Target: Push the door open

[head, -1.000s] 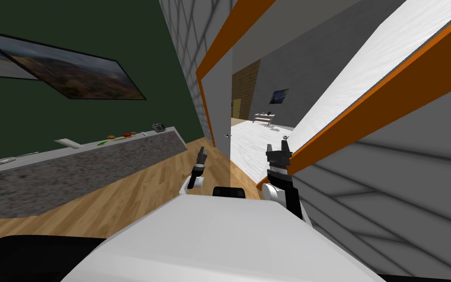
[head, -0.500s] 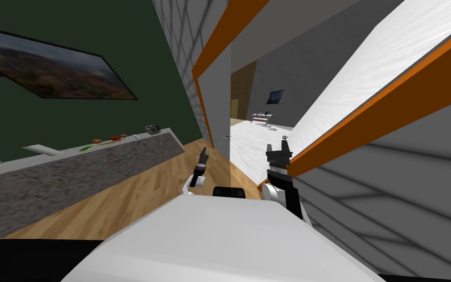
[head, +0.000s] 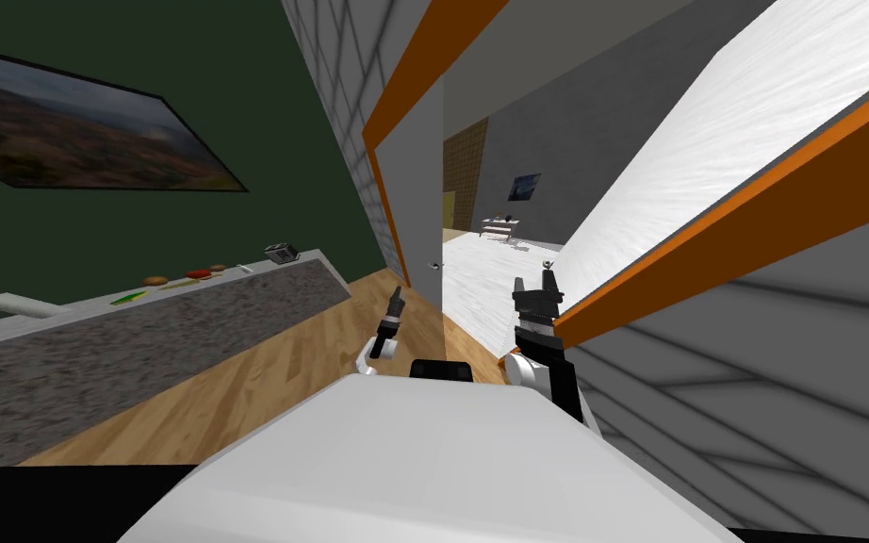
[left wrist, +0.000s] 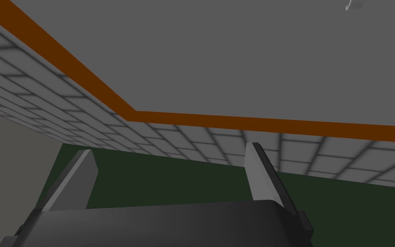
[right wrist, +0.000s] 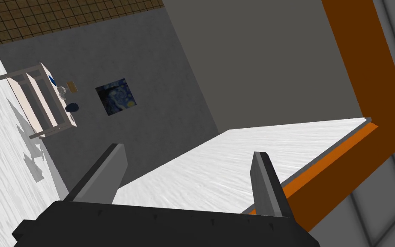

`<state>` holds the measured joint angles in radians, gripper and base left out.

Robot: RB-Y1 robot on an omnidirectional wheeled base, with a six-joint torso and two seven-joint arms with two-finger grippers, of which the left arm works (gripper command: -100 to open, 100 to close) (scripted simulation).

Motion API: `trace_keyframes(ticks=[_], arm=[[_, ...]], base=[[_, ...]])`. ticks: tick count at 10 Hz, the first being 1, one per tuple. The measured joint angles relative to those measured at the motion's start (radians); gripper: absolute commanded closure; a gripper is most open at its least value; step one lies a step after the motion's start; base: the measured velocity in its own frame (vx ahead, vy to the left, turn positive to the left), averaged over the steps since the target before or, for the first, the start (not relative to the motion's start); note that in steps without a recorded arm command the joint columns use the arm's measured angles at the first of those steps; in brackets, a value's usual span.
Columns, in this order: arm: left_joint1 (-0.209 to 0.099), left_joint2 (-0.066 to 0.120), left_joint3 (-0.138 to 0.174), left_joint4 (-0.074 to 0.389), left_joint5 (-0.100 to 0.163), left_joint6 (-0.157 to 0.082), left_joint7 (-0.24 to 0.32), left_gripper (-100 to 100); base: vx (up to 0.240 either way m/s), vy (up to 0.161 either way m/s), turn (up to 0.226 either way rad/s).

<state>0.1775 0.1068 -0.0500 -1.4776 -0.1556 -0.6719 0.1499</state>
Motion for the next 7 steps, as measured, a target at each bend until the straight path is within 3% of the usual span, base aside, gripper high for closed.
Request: trace_keyframes(ticks=[4,7], arm=[[-0.037,0.002,-0.007,0.089,-0.009,-0.018,0.009,-100],[-0.08,-0.001,-0.013,0.184,-0.019,-0.038,0.014,-100]], base=[[0.077,0.058,-0.075],[0.119,0.089,-0.106]])
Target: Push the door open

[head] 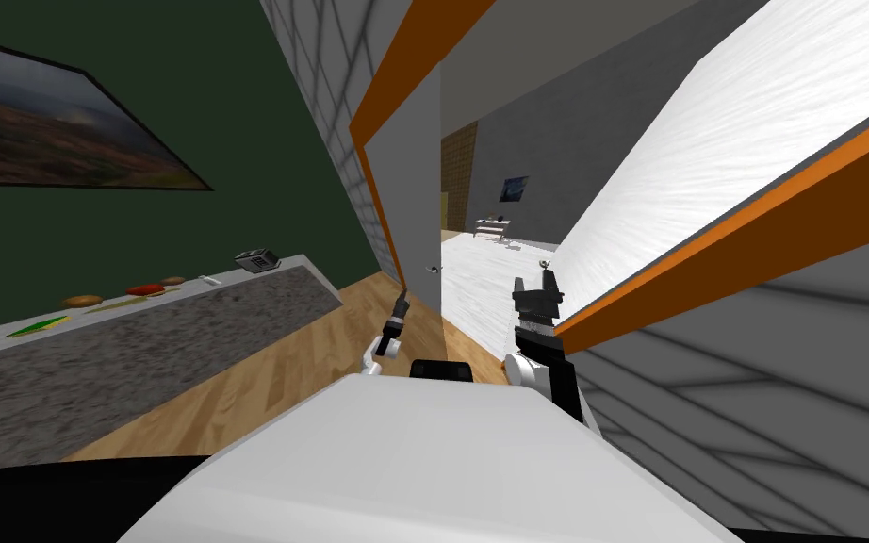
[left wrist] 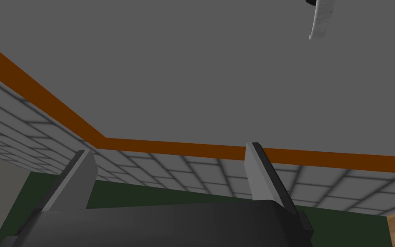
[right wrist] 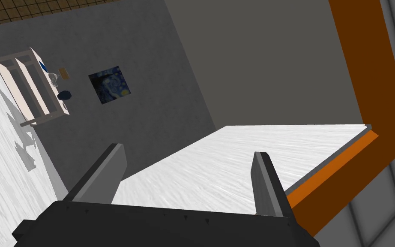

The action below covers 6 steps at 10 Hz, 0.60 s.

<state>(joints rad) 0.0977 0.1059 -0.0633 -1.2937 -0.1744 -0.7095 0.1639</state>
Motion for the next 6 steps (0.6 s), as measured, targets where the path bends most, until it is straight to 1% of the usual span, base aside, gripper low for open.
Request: trace_keyframes(ticks=[3,6], arm=[[-0.027,-0.002,-0.007,0.057,-0.009,-0.004,0.008,-100],[-0.055,-0.004,-0.013,0.124,-0.016,-0.019,0.013,-100]], base=[[0.084,0.068,-0.073],[0.077,0.06,-0.077]])
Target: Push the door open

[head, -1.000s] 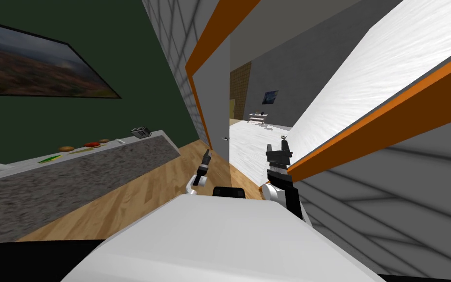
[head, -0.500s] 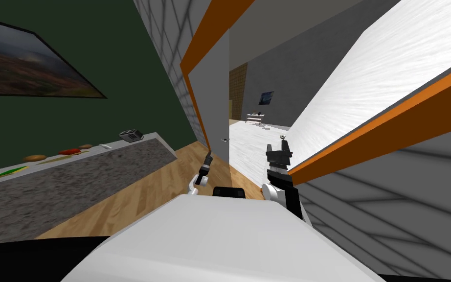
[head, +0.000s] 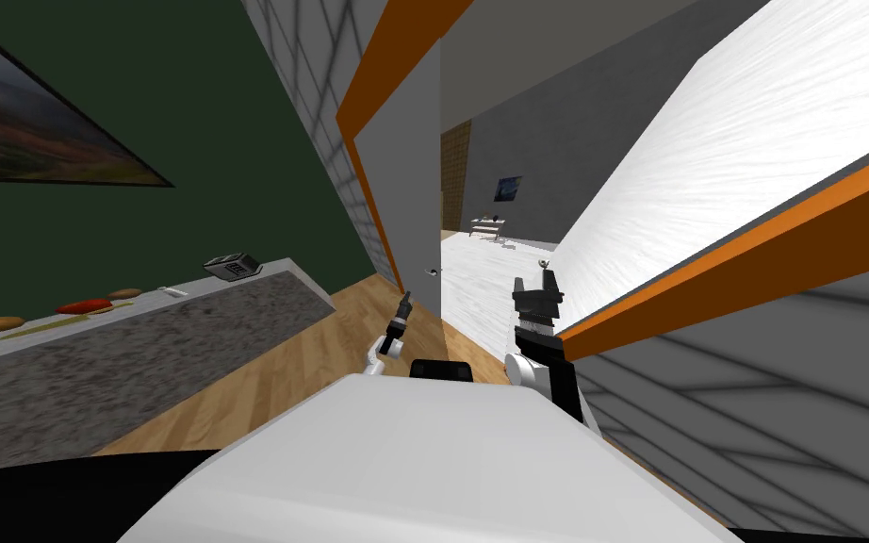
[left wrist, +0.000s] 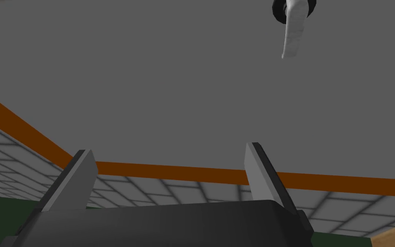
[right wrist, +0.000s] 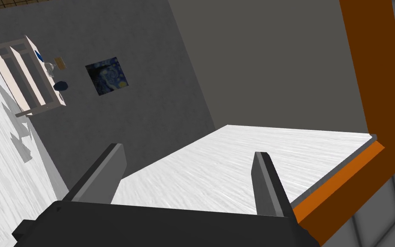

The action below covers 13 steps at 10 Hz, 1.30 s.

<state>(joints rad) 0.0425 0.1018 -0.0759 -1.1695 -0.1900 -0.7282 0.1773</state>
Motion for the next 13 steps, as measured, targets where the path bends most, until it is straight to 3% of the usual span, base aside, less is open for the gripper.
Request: trace_keyframes(ticks=[13], arm=[[-0.122,-0.019,-0.023,0.284,-0.031,-0.055,0.025,-100]], base=[[0.081,0.073,-0.075]])
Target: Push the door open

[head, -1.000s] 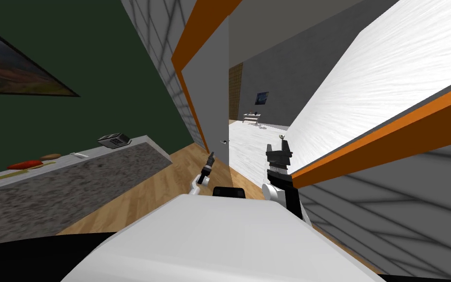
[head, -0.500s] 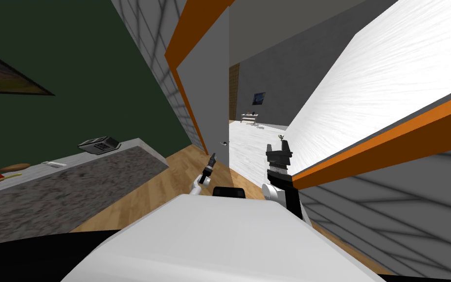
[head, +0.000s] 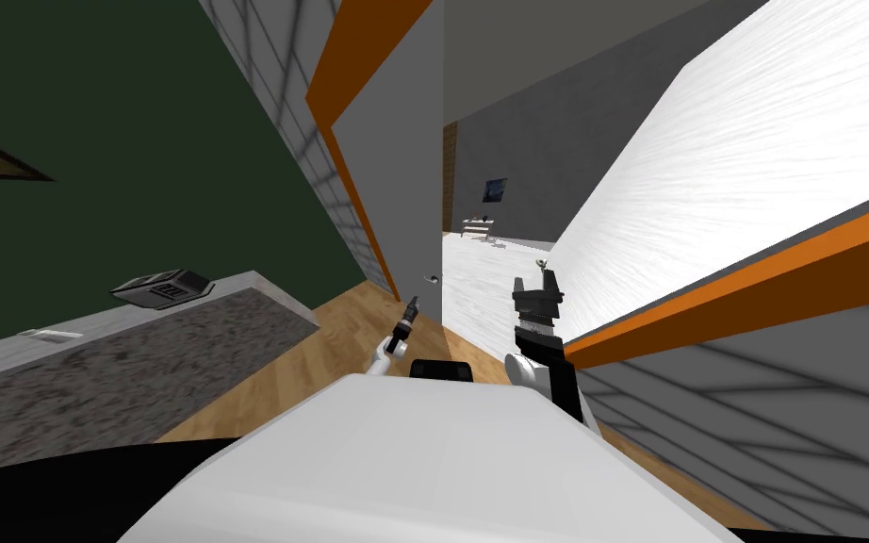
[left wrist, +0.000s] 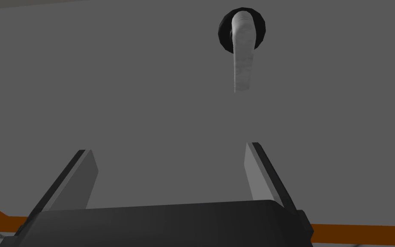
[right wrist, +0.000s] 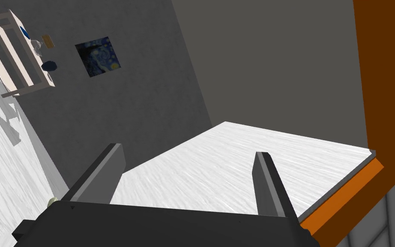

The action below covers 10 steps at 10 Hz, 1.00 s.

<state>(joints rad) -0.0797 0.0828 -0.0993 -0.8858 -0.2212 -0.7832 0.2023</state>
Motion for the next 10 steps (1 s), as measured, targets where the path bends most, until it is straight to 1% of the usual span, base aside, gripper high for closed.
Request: trace_keyframes(ticks=[1,4,6,8,10], arm=[[-0.01,-0.002,-0.001,0.024,-0.002,-0.007,0.001,-100],[-0.053,-0.015,-0.008,0.118,-0.012,-0.025,0.007,-100],[-0.068,-0.019,-0.015,0.155,-0.019,-0.026,0.017,-100],[-0.091,-0.026,-0.015,0.208,-0.021,-0.042,0.017,-100],[-0.095,-0.034,-0.023,0.223,-0.029,-0.038,0.023,-100]], base=[[0.108,0.097,-0.106],[0.124,0.132,-0.115],[0.08,0.095,-0.05],[0.086,0.084,-0.091],[0.053,0.062,-0.028]])
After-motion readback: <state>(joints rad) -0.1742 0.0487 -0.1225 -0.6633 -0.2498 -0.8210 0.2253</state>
